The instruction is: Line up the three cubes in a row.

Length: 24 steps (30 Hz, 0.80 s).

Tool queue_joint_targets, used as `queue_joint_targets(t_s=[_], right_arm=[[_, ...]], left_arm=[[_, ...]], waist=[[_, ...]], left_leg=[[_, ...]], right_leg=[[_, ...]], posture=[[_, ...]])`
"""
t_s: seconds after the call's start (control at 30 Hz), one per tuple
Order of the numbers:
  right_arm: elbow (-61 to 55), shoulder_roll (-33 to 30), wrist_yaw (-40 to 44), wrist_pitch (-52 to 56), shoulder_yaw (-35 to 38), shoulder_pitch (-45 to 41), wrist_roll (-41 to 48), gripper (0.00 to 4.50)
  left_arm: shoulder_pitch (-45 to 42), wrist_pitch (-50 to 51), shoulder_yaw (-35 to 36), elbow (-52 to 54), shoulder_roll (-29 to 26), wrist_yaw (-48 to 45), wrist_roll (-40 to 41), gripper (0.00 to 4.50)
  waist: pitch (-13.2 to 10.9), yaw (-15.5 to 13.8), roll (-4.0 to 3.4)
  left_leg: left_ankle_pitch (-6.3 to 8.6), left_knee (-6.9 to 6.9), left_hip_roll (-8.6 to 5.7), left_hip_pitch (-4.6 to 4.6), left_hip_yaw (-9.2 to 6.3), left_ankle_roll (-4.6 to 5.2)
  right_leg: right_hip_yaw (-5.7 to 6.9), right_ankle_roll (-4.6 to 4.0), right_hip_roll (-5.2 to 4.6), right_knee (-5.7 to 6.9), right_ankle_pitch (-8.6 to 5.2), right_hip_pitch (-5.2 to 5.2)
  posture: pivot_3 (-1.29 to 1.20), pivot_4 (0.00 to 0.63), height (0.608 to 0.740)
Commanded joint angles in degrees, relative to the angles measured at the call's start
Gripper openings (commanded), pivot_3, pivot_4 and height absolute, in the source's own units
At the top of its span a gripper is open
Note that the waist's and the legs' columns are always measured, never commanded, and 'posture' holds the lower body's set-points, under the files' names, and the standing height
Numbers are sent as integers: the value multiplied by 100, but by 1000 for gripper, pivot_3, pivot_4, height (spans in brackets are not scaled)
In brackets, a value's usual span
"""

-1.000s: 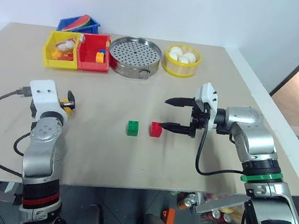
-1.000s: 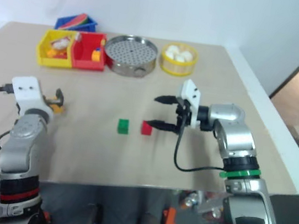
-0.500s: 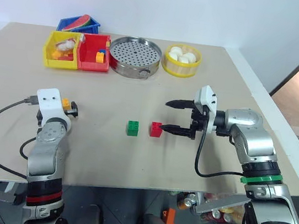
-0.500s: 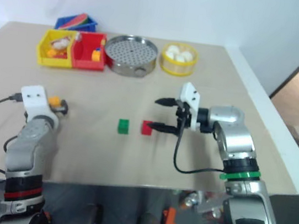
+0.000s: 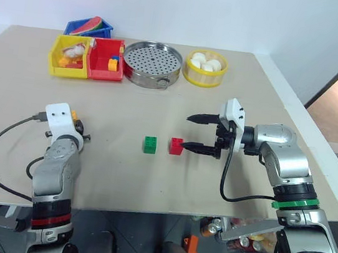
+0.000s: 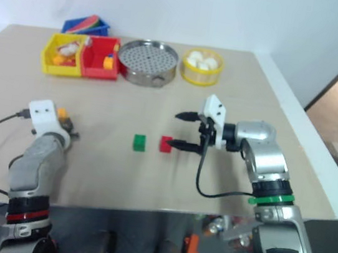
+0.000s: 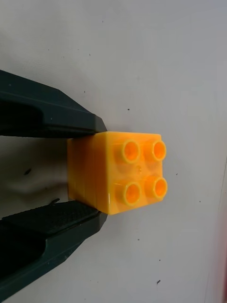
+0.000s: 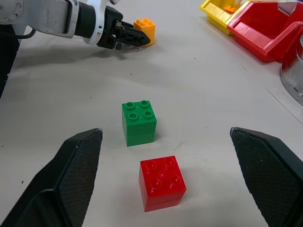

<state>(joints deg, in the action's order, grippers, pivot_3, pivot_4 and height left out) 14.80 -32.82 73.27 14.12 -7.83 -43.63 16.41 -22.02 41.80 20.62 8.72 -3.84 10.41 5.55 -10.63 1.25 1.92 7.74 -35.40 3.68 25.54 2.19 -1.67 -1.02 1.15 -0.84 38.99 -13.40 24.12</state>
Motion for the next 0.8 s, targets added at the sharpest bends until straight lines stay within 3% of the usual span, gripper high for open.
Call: queue_joint_targets(t_s=[0.03, 0.2, 0.3, 0.43, 0.57, 0.8], right_arm=[[-111, -37, -5, -115, 95, -85, 0, 4500], [-97, -32, 17, -101, 102, -141, -8, 4500], [10, -29, 48, -134, 101, -241, -33, 4500], [191, -3, 81, -229, 84, -362, -87, 4500], [287, -6, 114, -301, 68, -406, -101, 4500], [129, -152, 103, -242, 115, -273, -100, 4500]], left_arm=[[2, 10, 24, -40, -281, -331, 170, 1288], [319, -492, -863, 92, -1548, -2652, 616, 1288], [537, -1564, -1251, 147, -2602, -4826, 1055, 1288], [371, -2608, -1651, -790, -3684, -6930, 1196, 1288], [-281, -3299, -2098, -1725, -3974, -8064, 1113, 1288], [-1167, -4272, -2641, -3064, -3840, -9102, 750, 1288]], waist=[[0, 0, 0], [0, 2, 0], [-1, 1, 2], [-2, 1, 1], [-2, -11, 1], [-2, -5, 1]], left_leg=[[0, 0, 0, -1, -1, 0], [1, 3, 1, 0, -4, -2], [3, 8, 1, 4, 0, -7], [10, 20, 2, 4, 15, -18], [6, 37, 1, 2, 20, -10], [14, 41, 0, 15, 23, -1]], right_leg=[[0, -2, 1, 0, 1, 1], [1, -34, 5, 0, -6, 9], [1, -44, 1, -3, -13, 16], [4, -57, -15, -8, -21, 25], [8, -59, -19, -17, -26, 29], [5, -25, -15, -20, -36, 32]], posture=[[0, 150, 740], [0, 150, 740], [0, 150, 740], [0, 150, 740], [0, 150, 740], [0, 150, 740]])
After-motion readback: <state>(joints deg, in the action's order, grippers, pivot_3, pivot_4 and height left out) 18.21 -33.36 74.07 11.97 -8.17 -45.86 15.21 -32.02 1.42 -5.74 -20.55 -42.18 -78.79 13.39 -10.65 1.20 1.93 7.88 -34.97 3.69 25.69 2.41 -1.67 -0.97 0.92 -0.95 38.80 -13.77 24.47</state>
